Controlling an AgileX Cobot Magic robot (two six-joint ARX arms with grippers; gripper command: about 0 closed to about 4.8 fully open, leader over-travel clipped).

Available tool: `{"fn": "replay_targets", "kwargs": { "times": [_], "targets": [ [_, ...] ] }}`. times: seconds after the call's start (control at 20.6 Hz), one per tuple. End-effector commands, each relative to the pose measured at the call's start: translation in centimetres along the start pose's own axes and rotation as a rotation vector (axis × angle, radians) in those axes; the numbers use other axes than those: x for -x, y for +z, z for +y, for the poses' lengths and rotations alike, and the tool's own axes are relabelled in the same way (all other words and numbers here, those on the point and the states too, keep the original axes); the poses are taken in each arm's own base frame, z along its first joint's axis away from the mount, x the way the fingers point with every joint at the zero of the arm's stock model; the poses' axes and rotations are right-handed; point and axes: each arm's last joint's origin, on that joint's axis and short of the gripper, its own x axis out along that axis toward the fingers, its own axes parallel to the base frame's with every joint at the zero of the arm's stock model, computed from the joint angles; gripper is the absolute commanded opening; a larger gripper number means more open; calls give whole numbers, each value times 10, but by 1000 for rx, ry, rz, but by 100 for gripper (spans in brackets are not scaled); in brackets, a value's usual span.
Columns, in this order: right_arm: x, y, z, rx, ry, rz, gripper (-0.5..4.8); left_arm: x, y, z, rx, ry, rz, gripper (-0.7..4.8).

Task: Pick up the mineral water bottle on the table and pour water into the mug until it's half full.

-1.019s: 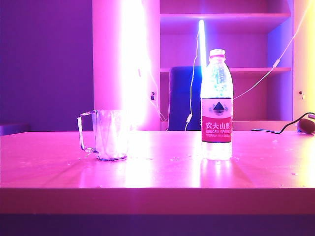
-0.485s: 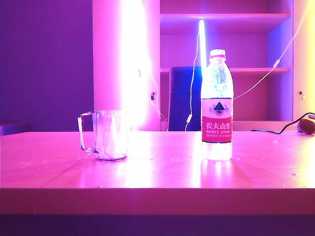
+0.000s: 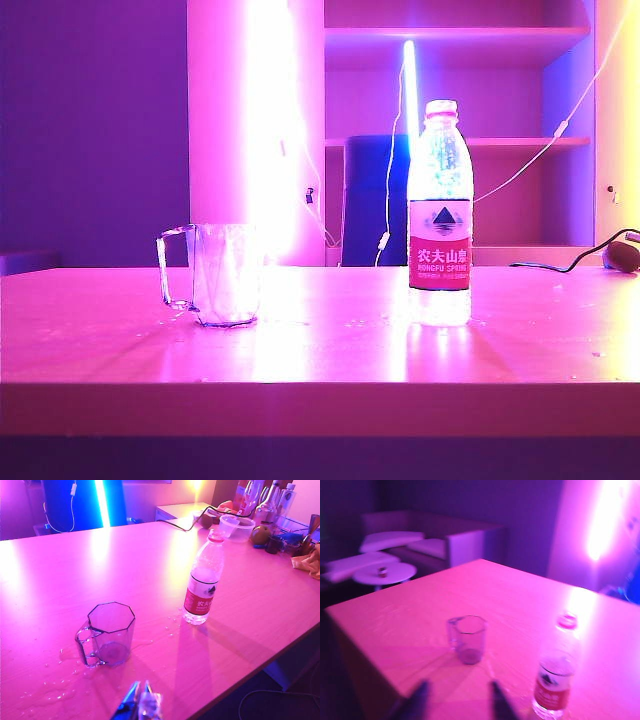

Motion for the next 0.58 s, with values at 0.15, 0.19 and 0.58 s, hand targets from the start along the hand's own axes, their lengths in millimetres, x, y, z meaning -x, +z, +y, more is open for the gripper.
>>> {"fn": "replay_targets", "kwargs": {
  "times": [0.15, 0.19, 0.58],
  "targets": [
    [-59, -56, -46, -20, -151, 36, 387, 1, -1, -1, 13, -3, 11, -5],
    [-74, -82, -58, -22, -194, -8, 387, 1, -2, -1, 21, -4, 22, -6],
    [-150, -168, -79, -88, -197, -159, 406, 1, -7, -1, 51, -21, 66, -6]
  ]
}}
